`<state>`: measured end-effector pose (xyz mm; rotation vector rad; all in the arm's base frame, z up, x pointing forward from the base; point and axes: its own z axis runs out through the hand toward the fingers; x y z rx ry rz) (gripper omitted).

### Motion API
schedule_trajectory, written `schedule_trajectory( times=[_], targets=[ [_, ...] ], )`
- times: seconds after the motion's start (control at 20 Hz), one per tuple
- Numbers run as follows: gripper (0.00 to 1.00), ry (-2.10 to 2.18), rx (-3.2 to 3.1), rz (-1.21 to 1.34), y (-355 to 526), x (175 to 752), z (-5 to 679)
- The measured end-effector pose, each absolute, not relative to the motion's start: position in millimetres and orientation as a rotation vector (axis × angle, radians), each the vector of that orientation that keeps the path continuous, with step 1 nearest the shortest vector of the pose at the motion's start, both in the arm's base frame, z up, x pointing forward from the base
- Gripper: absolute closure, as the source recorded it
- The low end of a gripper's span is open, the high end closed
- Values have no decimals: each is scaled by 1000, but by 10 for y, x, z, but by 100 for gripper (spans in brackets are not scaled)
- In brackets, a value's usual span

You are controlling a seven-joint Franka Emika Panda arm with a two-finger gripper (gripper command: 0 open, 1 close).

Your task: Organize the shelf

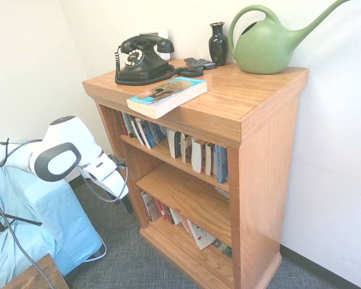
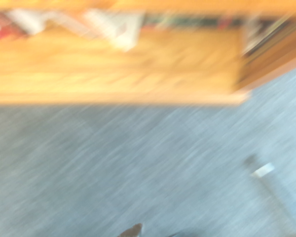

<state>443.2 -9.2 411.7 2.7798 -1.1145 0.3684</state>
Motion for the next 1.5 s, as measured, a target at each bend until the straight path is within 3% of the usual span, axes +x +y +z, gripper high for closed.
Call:
schedule_trajectory(
  times=[0.95, 1.5],
  targets=[
    [0, -464, 2025, 1247, -133, 4227, 5500],
    [0, -325, 1817, 1370, 67, 4246, 5784]
  ],
)
